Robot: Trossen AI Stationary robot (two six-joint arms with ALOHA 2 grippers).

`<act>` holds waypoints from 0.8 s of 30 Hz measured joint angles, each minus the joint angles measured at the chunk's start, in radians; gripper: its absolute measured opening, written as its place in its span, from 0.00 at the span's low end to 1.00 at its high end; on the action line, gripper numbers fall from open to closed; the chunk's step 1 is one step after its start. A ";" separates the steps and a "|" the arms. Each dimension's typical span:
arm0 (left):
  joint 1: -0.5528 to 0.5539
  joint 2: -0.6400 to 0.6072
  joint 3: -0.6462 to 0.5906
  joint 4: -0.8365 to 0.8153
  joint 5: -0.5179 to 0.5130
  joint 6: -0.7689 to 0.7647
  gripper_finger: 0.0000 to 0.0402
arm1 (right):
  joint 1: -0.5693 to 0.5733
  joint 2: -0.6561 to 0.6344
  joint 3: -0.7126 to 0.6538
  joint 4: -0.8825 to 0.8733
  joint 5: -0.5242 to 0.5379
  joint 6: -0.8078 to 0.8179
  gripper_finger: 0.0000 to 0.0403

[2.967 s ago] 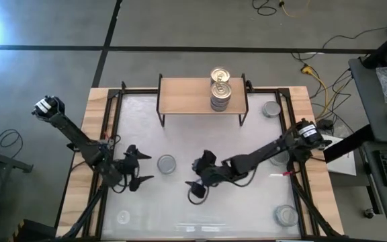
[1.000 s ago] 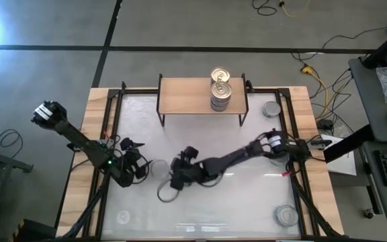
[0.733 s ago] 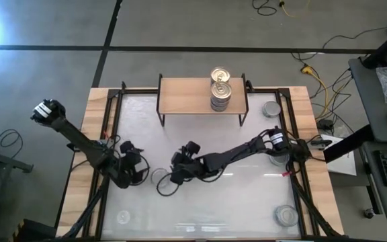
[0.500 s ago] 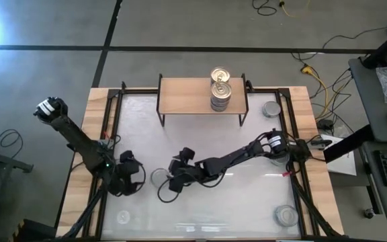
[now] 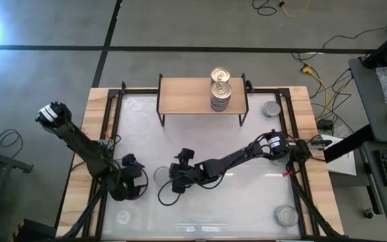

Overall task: Stack canned seafood by type on shelf
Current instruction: Put the green tuna can on the shelf

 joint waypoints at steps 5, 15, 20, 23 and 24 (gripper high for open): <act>0.000 0.037 0.016 0.003 0.010 0.004 0.99 | 0.001 -0.042 -0.002 0.002 0.007 -0.062 0.99; -0.001 0.090 0.017 0.019 -0.002 0.068 0.99 | 0.066 -0.104 -0.008 -0.135 -0.010 0.030 0.99; 0.008 0.069 0.016 0.021 -0.016 0.176 0.99 | 0.071 -0.075 -0.016 -0.167 -0.058 0.107 0.99; 0.034 0.055 0.014 0.035 -0.006 0.278 0.99 | 0.062 -0.058 -0.016 -0.167 -0.058 0.107 0.99; 0.041 0.052 0.014 0.041 0.006 0.305 0.99 | 0.057 -0.050 -0.017 -0.162 -0.059 0.108 0.99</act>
